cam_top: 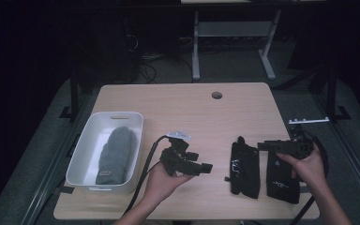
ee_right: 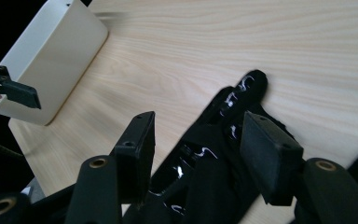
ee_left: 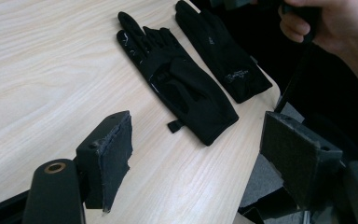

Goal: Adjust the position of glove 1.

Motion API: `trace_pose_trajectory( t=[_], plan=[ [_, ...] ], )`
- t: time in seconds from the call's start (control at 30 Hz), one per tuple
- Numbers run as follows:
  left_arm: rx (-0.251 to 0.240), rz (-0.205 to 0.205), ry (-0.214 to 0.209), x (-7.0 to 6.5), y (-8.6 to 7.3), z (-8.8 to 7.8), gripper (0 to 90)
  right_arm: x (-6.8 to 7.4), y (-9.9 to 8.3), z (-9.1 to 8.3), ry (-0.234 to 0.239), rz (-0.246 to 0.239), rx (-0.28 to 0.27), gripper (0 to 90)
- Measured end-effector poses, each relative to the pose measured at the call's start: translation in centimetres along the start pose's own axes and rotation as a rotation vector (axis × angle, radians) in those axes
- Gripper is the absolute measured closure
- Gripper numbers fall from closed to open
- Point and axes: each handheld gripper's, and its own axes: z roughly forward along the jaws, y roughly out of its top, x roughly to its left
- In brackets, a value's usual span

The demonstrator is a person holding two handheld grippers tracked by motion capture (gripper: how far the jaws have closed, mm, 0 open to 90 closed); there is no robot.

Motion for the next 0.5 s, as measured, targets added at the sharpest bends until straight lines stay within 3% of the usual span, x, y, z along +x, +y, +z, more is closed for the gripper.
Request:
trace_pose_trajectory(
  t=[0.5],
  plan=[
    [0.018, 0.001, -0.008, -0.3, -0.5, 1.0, 24.7, -2.2, -3.7, -1.6, -0.106, 0.001, 0.019, 45.9]
  ],
)
